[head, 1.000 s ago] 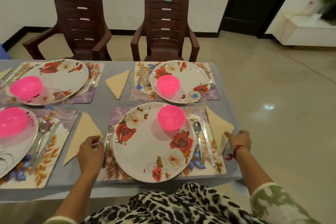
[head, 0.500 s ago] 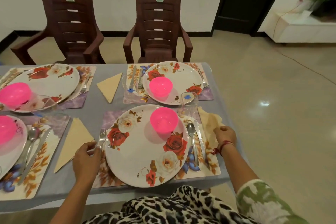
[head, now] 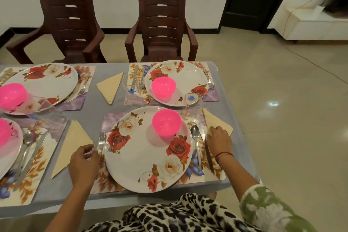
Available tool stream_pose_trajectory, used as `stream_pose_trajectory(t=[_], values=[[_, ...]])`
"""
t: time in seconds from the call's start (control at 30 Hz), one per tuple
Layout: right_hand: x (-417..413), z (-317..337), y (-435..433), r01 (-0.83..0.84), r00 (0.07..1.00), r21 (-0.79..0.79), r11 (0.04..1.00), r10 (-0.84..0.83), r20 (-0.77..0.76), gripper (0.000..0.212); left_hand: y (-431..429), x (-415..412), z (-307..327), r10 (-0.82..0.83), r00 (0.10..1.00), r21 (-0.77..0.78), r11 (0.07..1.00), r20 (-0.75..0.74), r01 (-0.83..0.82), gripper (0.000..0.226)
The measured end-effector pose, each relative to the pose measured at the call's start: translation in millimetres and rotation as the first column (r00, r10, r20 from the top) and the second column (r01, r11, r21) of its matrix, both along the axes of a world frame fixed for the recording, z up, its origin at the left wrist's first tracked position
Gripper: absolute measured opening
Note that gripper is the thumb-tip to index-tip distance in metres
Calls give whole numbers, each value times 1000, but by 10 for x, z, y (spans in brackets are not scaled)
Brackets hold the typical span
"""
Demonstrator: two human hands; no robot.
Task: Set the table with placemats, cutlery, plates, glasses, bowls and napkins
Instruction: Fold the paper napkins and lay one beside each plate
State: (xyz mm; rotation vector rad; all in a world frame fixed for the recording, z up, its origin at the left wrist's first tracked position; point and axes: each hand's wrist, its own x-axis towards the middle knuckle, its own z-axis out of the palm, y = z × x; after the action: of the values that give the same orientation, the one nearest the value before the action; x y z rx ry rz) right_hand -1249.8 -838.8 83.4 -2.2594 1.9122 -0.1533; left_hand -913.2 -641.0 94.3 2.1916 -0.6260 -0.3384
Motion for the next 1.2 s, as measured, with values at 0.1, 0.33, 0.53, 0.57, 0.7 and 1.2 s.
stream_pose_trajectory(t=[0.1, 0.33, 0.53, 0.57, 0.7, 1.2], values=[[-13, -21, -37, -41, 998, 28, 999, 42, -49, 22, 30, 21, 15, -10, 1000, 0, 1000, 27, 10, 28], [-282, 209, -155, 175, 947, -117, 978, -135, 290, 21, 50, 37, -21, -21, 1000, -4, 1000, 10, 21, 28], [-492, 564, -415, 78, 985, -386, 919, -12, 170, 23, -19, 1, -10, -13, 1000, 12, 1000, -6, 13, 30], [-454, 501, -430, 0, 997, -370, 929, 26, 67, 17, -20, -2, -11, -14, 1000, 14, 1000, -7, 14, 30], [-296, 117, -418, -209, 939, -76, 975, 179, -294, 10, 21, 0, -9, -15, 1000, 11, 1000, -4, 15, 29], [-445, -299, -655, -325, 939, 103, 940, 333, -83, 79, 209, 99, 15, -2, 999, 32, 999, 37, 1, 27]])
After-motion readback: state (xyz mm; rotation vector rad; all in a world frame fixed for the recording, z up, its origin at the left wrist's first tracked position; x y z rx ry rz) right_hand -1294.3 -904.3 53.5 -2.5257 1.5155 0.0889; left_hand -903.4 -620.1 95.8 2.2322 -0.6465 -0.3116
